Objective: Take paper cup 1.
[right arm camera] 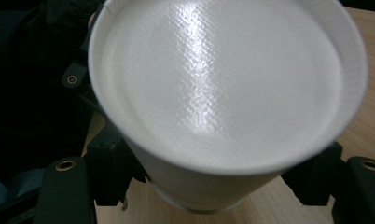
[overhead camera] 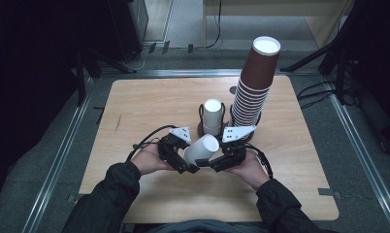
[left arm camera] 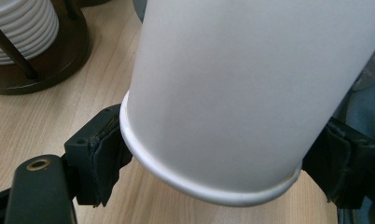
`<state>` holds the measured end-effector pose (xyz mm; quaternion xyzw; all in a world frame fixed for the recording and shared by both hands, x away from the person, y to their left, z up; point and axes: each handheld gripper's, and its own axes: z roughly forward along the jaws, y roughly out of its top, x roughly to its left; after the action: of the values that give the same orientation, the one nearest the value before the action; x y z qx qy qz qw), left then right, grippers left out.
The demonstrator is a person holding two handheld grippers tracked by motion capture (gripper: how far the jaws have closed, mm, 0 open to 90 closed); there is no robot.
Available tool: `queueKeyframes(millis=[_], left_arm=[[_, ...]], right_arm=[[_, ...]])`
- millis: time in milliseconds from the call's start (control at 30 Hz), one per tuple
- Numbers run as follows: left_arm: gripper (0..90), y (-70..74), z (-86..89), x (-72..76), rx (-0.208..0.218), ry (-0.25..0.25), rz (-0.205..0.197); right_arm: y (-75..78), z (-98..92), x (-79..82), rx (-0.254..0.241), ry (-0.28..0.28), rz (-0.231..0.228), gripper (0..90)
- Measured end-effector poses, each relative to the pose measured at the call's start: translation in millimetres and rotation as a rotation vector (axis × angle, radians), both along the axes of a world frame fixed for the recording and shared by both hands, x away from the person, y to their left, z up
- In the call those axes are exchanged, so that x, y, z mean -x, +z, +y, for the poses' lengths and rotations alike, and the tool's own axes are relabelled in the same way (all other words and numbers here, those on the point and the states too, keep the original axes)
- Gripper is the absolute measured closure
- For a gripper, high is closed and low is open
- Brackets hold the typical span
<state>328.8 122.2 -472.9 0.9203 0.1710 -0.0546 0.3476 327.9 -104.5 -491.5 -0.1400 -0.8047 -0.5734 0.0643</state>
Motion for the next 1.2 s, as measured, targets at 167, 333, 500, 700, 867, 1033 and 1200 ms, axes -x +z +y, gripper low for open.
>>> queueKeyframes(millis=[167,333,500,700,867,1033,1200], left_arm=[[16.8,1.0,0.6,-0.4,0.001,-0.006,-0.004],[22.2,1.0,0.7,-0.3,0.01,-0.012,-0.002],[22.2,1.3,0.5,0.4,0.008,-0.009,-0.012],[25.1,1.9,1.5,0.0,0.008,-0.011,-0.012],[26.7,1.7,1.7,-0.2,0.009,-0.013,-0.01],[16.9,1.5,-0.9,3.1,-0.027,-0.003,-0.068],[17.7,2.2,-1.7,4.4,-0.03,-0.014,-0.085]], right_arm=[[0.0,0.0,-0.1,0.0,-0.003,0.0,27.7],[-0.1,-0.6,-0.7,0.005,-0.011,-0.001,27.8],[0.0,-0.6,-0.5,0.008,-0.011,-0.001,27.9],[0.3,-1.0,-0.8,0.008,-0.017,-0.011,28.1],[0.6,-1.3,-0.9,0.012,-0.02,-0.013,28.4],[0.0,0.5,-0.3,0.023,-0.012,-0.006,28.7],[-0.7,1.1,-0.5,0.033,-0.009,0.003,28.8]])
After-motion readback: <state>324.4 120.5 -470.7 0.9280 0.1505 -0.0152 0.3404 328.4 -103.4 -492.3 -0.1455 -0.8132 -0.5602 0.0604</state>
